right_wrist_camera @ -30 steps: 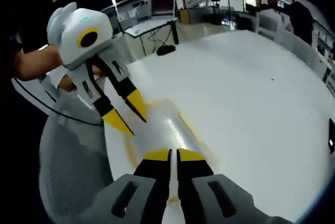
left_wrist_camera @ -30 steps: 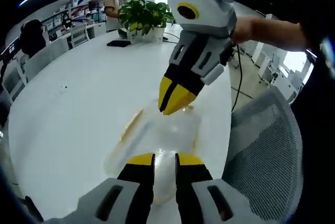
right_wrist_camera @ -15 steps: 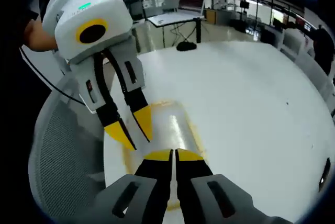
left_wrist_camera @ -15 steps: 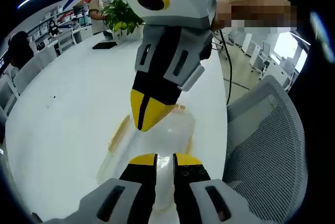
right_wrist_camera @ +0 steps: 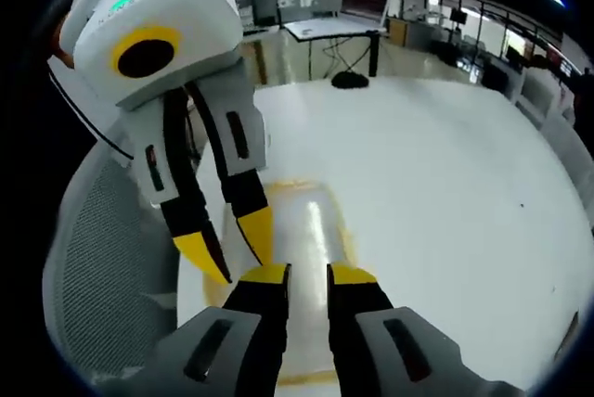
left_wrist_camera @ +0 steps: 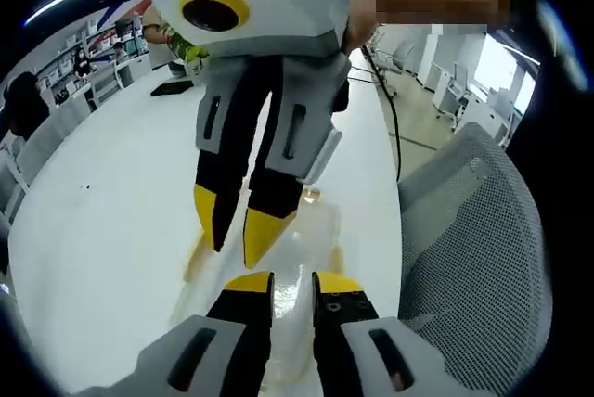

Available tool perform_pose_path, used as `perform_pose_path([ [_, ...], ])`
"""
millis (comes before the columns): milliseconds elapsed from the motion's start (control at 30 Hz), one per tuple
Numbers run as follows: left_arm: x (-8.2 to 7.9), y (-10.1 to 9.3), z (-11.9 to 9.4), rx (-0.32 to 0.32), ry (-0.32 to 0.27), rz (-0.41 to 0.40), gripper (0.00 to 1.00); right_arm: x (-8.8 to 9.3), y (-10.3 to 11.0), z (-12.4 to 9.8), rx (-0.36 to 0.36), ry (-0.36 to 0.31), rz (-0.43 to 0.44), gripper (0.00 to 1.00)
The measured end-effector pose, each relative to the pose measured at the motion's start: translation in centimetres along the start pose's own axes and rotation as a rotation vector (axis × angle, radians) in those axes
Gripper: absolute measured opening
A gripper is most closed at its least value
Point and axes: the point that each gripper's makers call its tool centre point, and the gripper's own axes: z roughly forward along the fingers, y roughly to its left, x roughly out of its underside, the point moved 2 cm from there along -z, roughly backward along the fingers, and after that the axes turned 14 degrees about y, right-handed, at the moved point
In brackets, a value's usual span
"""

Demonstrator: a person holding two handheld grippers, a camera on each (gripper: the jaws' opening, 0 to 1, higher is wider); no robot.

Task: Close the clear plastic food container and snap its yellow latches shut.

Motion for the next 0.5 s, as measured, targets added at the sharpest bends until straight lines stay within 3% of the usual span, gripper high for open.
perform_pose_path([
  [500, 0.4, -1.2, 0.4, -0.039, -0.017, 0.071, 0.23, 0.0, -1.3, 0.4, 0.009, 0.009, -0.019, 0.31],
])
